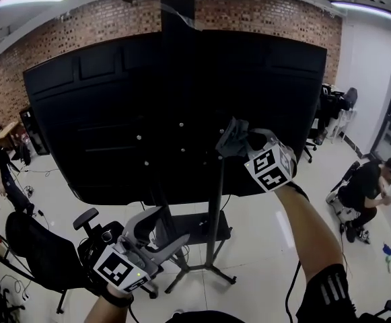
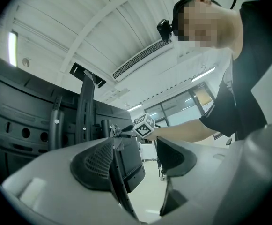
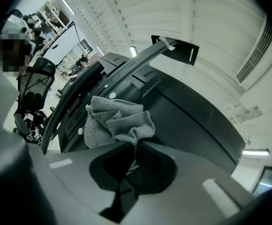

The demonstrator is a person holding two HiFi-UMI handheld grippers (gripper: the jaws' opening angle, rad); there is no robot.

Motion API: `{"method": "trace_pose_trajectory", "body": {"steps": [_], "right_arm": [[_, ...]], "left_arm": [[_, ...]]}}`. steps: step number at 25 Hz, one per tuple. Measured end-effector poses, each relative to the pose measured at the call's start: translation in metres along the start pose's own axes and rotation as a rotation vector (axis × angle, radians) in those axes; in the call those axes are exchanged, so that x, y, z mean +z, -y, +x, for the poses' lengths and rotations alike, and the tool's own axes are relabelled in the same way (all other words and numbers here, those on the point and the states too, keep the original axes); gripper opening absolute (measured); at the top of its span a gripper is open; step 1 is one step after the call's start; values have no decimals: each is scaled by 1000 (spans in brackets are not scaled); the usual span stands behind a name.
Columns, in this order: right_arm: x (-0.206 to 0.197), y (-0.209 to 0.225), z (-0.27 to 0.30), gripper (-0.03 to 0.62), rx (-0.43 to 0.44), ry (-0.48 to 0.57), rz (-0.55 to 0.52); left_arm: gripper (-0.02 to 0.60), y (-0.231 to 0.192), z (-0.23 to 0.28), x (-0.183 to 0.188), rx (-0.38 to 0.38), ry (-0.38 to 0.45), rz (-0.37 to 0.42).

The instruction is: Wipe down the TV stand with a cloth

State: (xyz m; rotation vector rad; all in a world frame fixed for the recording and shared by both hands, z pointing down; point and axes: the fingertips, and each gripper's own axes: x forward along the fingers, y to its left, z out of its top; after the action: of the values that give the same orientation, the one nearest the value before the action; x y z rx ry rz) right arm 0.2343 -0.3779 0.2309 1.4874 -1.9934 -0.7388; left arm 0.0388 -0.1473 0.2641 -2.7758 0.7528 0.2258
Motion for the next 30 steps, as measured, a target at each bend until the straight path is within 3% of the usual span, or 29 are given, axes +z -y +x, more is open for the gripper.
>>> {"method": "trace_pose_trajectory", "body": {"steps": [5,21,25,30], "right_arm": [[-17,11,8,17,-17,-27,-11],[-133,78,-23,17,-144,-214,50],[-123,84,-40,17,-152,-167,83],[-62,73,-75,17,-107,21,133]], "left_arm": [[316,4,11,-3,7,-4,3],[316,19,42,-14,-20,-12,-26],[316,20,42,-15,-14,-13,-24],[316,18,35,-16,2,-18,-20]]}}
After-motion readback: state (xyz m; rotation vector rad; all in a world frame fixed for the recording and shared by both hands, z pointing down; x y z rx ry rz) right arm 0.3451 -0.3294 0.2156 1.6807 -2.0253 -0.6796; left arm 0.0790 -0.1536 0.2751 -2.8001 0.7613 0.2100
